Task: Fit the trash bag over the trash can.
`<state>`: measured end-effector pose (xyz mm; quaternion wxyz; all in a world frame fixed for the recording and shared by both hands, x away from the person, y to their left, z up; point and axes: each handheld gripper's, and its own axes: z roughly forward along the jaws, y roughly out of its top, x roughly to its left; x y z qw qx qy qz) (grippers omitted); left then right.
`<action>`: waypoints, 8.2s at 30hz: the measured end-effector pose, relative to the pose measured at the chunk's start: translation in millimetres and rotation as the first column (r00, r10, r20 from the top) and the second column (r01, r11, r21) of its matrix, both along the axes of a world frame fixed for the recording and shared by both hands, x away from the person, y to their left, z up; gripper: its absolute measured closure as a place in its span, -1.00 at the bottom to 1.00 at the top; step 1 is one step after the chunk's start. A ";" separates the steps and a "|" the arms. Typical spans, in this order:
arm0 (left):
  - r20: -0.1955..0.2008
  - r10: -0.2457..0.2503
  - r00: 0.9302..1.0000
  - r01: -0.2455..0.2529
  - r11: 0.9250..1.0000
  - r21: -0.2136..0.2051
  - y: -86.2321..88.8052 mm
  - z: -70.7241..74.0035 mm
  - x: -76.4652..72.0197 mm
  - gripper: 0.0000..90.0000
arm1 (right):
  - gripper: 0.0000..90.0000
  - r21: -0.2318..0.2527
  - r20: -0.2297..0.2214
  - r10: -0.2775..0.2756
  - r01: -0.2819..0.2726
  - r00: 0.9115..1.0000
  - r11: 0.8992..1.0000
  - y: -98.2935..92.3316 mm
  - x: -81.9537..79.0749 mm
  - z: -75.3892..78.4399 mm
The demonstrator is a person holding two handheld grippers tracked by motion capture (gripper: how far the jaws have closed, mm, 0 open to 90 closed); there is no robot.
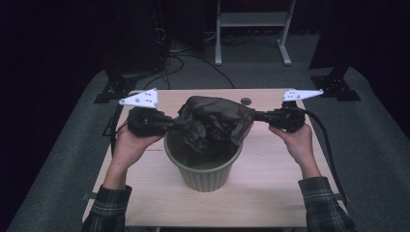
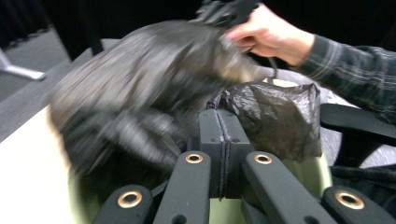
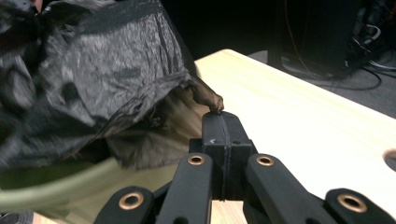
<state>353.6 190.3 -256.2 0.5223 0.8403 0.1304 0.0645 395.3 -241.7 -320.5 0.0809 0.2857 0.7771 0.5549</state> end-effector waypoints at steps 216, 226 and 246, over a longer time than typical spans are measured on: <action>-0.038 0.338 0.940 -0.340 0.936 -0.086 70.5 -28.8 20.0 1.00 | 0.67 -0.107 0.169 0.138 -0.121 0.976 0.987 2.6 -41.8 26.5; -0.033 0.410 0.911 -0.411 0.910 -0.054 74.6 -46.0 32.7 1.00 | 0.99 -0.056 0.118 0.025 -0.019 0.993 0.998 17.7 2.3 7.9; -0.130 0.445 0.886 -0.434 0.895 0.103 64.7 -98.1 47.1 1.00 | 0.99 -0.148 -0.026 -0.010 0.006 1.000 0.989 55.7 30.4 -46.5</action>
